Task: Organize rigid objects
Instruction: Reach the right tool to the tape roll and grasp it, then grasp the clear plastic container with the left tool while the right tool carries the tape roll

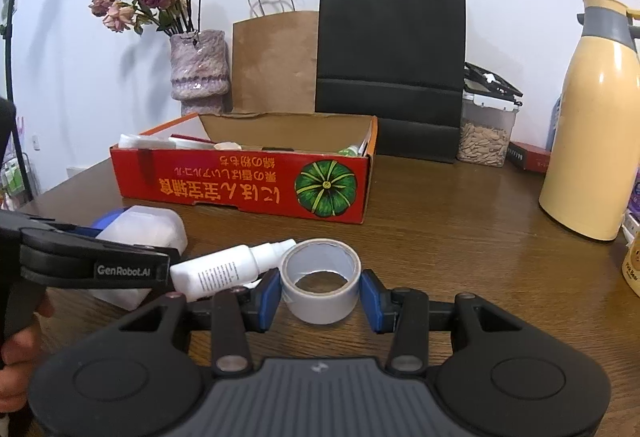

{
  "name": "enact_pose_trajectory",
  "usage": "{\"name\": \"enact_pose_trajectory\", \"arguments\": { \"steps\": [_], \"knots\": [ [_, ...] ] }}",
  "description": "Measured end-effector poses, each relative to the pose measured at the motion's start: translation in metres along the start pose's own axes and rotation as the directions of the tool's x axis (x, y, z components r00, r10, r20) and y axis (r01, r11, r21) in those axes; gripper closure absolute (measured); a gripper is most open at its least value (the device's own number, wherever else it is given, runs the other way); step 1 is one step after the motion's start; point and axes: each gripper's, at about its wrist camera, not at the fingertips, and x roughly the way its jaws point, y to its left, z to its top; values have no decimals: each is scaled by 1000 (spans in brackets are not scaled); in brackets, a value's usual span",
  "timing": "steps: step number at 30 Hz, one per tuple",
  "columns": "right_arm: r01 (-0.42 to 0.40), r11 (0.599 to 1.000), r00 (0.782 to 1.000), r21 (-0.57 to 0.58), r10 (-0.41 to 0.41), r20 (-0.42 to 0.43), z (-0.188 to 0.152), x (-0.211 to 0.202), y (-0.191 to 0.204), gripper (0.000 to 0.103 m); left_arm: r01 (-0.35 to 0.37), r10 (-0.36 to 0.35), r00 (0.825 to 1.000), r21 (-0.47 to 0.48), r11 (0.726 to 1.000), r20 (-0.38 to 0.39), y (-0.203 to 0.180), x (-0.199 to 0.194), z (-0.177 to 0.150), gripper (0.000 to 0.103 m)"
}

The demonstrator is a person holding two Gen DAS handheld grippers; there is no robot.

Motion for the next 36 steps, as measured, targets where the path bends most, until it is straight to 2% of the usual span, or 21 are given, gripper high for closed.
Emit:
{"name": "enact_pose_trajectory", "arguments": {
  "steps": [9,24,36],
  "knots": [
    [31,999,999,35,-32,25,0,-6,2,61,3,-5,997,29,1000,72,-2,-18,0,36],
    [35,995,993,91,-45,105,3,-24,18,61,19,-18,988,-4,1000,156,19,-48,5,36],
    [18,997,988,75,-29,149,31,-21,45,61,27,-16,977,-49,998,211,50,-61,35,36]
  ]
}}
